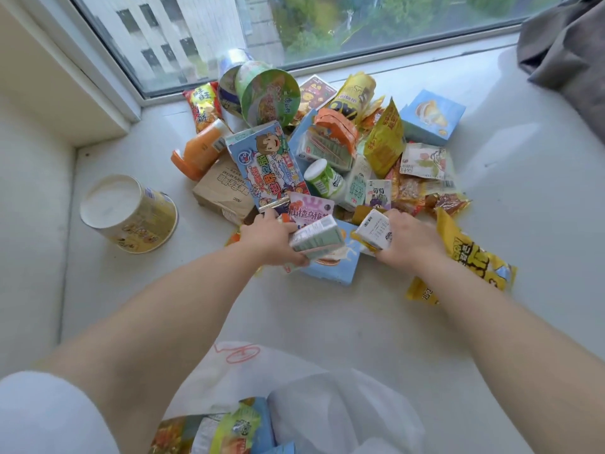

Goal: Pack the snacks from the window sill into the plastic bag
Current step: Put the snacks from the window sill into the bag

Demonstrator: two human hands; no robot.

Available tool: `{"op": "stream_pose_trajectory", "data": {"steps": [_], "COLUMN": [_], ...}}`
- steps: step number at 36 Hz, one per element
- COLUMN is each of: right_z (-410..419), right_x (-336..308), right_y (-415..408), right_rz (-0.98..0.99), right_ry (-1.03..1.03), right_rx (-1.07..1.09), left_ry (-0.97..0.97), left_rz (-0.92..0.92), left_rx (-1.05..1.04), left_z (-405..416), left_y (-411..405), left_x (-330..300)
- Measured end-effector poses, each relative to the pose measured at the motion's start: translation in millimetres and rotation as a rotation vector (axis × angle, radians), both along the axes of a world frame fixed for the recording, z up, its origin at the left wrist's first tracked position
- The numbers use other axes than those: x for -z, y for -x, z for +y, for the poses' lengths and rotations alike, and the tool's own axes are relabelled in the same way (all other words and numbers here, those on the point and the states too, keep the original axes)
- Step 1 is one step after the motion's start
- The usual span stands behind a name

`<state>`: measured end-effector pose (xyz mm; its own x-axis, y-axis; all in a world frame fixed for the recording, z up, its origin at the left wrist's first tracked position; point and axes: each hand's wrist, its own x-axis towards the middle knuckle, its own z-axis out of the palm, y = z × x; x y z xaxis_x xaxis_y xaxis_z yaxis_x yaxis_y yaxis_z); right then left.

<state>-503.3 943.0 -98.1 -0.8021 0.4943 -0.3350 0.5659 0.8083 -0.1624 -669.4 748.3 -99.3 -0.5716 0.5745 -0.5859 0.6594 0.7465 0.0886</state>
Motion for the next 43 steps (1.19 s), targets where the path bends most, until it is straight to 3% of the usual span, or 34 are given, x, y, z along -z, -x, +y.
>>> {"op": "stream_pose_trajectory", "data": {"steps": [6, 12, 16, 22, 32, 43], "right_z": [3, 13, 22, 23, 6, -3], "right_x": [10, 16, 25, 33, 36, 35], "right_y": [6, 9, 12, 12, 5, 2], "right_rz": [-0.005, 0.040, 0.015, 0.063, 0.182, 0.269], "right_ry": [-0.081, 0.006, 0.128, 0.149, 0.104, 0.084], "right_rx": [-0.055, -0.039, 0.038, 0.083, 0.184, 0.255], "left_ry": [-0.156, -0.169, -0.174, -0.138, -0.235, -0.292], "left_rz": [-0.251, -0.066, -0.034, -0.095, -0.173, -0.065], "left_rx": [-0.340, -0.548, -0.581, -0.642, -0.797, -0.837], "left_z": [24, 30, 29, 31, 30, 29], "left_y": [-2, -7, -11, -3, -10, -29], "left_x": [7, 24, 32, 37, 45, 43]}}
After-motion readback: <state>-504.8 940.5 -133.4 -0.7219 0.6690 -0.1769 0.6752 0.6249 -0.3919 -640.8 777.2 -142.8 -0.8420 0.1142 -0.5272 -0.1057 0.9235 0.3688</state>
